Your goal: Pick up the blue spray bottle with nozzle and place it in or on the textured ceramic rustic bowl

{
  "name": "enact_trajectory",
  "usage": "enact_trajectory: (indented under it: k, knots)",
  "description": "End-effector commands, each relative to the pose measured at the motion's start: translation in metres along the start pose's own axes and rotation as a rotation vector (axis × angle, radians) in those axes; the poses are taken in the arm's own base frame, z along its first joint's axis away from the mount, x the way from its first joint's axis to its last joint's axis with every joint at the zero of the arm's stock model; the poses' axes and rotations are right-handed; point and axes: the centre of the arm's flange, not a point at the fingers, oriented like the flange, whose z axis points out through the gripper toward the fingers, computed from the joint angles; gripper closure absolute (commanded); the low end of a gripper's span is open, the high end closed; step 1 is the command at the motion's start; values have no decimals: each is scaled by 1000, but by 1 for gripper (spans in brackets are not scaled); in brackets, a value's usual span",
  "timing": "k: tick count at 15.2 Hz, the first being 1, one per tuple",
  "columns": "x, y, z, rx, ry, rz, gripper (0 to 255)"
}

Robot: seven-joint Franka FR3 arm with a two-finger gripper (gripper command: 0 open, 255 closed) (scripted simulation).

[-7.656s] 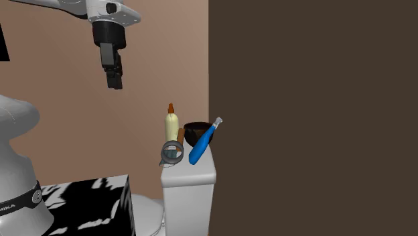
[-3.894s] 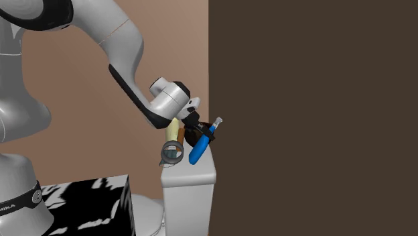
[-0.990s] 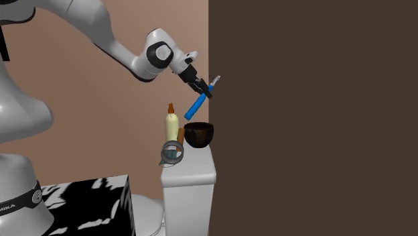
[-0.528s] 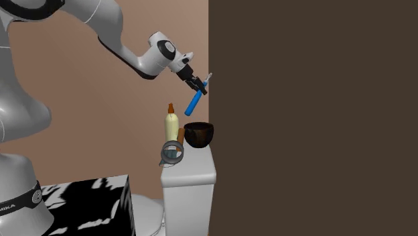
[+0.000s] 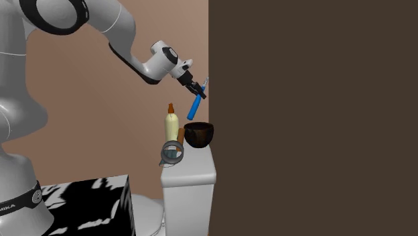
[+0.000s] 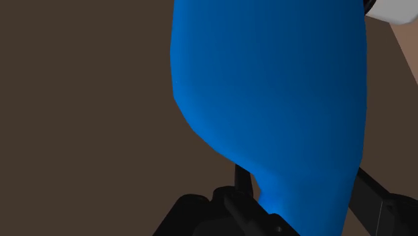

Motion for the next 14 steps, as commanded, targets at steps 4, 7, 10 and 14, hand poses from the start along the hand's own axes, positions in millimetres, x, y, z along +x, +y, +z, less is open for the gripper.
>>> enact_trajectory:
  k: [4, 7, 10, 14]
  knots:
    - [-18, -1, 19, 0, 1, 0, 255]
    - [-29, -2, 31, 0, 1, 0, 255]
    - [-35, -3, 38, 0, 1, 0, 255]
    - [-35, -3, 38, 0, 1, 0, 255]
